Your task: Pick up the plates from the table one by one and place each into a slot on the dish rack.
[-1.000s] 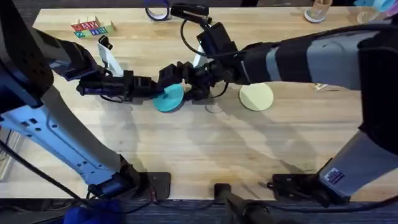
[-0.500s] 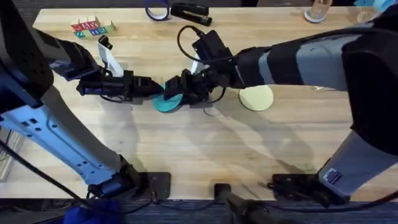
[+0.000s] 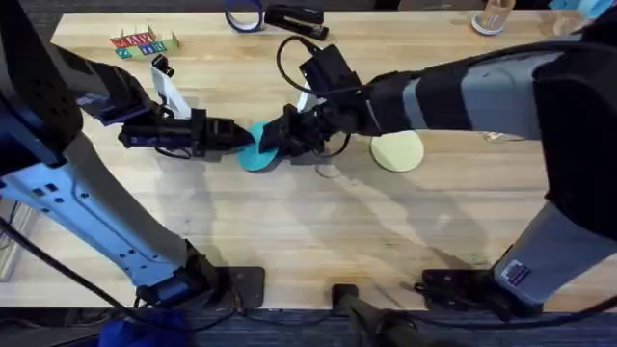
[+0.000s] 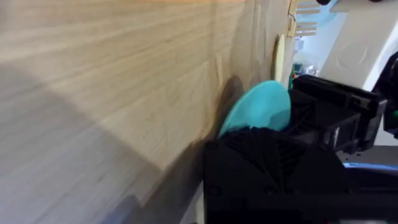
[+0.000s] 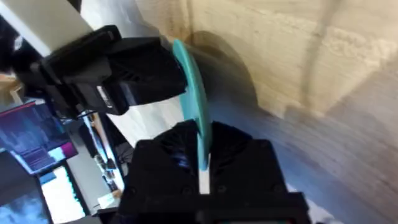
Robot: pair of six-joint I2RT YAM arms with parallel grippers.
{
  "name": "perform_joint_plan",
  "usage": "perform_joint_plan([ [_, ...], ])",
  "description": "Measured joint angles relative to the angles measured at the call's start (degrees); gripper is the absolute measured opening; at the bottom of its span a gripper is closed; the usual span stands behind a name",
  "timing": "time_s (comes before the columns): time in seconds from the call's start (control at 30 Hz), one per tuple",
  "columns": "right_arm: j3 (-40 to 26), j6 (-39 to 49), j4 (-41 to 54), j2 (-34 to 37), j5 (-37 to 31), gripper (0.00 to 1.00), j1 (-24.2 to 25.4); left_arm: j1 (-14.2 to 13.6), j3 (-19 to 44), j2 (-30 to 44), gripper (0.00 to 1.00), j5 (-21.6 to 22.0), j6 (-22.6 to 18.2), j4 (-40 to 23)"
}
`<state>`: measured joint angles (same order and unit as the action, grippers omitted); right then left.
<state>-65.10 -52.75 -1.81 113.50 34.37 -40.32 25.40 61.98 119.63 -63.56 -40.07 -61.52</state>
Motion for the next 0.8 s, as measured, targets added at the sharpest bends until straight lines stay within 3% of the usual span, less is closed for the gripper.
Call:
perform_joint_plan([
  [0.4,-0.02,0.02,-0.52,-0.08,0.35,0.031,0.36,0.14,1.26,0.26,0.038,0.34,-0.02,-2.25],
  [0.57,-0.04,0.02,-0.59,-0.08,0.28,0.030,1.20,0.03,6.90,1.76,0.038,2.00,-0.29,-10.59],
  [0.8,-0.04,0.04,-1.64,-0.07,-0.29,0.031,3.59,0.03,22.85,2.73,0.038,3.46,-2.79,-26.62],
])
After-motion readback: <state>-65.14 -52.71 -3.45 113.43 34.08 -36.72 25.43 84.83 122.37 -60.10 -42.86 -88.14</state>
